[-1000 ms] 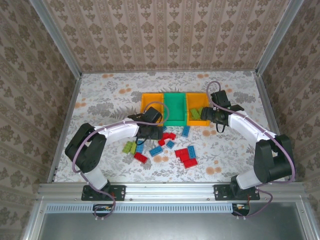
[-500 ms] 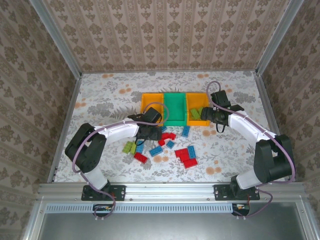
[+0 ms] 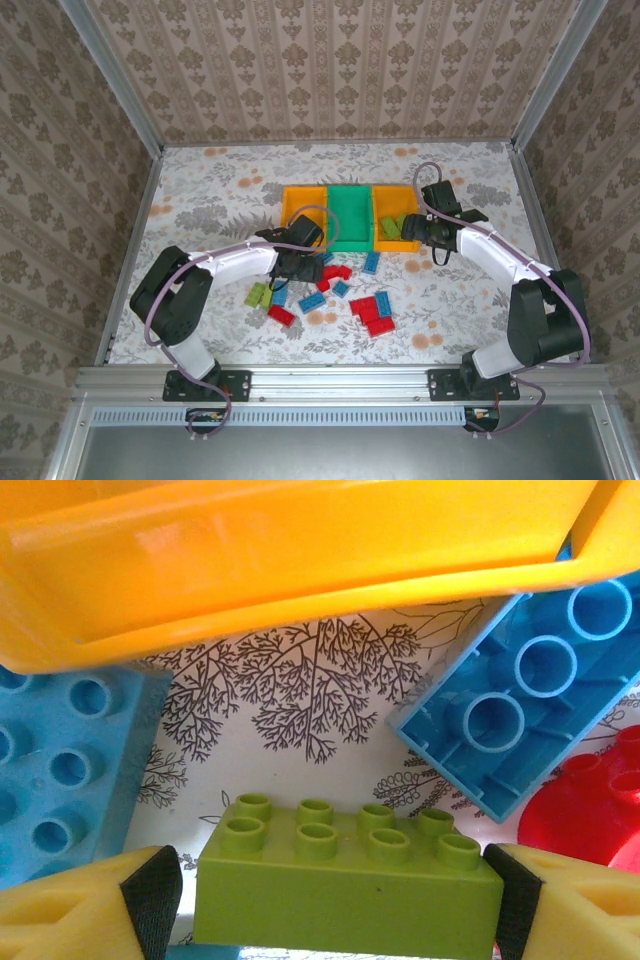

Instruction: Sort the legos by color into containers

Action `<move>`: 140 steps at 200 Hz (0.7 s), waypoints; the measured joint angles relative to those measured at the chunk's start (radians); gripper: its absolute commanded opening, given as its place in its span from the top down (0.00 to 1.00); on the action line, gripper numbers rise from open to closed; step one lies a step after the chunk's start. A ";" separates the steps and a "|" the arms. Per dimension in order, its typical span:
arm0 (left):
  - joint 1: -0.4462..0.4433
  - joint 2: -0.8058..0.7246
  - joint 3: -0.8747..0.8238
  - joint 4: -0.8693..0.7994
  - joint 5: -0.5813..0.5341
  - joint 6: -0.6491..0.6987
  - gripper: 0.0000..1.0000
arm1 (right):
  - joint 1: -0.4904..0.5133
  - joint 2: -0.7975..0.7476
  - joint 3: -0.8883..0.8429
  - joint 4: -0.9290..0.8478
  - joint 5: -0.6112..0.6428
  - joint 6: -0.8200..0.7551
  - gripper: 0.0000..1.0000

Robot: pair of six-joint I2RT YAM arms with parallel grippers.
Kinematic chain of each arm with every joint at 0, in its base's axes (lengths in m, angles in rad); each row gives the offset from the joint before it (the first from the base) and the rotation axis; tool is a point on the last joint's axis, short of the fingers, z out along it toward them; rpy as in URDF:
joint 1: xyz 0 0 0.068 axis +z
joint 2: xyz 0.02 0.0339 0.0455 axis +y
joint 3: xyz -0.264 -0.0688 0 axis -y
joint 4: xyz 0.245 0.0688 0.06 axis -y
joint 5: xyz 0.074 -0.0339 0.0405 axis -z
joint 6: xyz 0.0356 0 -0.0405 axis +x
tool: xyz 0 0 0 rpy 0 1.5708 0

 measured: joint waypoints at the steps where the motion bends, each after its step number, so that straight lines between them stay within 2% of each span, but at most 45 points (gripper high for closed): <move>1: 0.000 0.000 0.000 0.000 0.000 0.000 0.17 | 0.000 0.000 0.000 0.000 0.000 0.000 0.19; 83: 0.000 0.000 0.000 0.003 0.002 0.064 0.18 | 0.000 -0.007 0.000 -0.008 0.000 0.021 0.19; 140: 0.001 0.000 0.000 0.021 0.024 0.075 0.23 | 0.000 -0.018 0.000 -0.019 0.000 0.023 0.18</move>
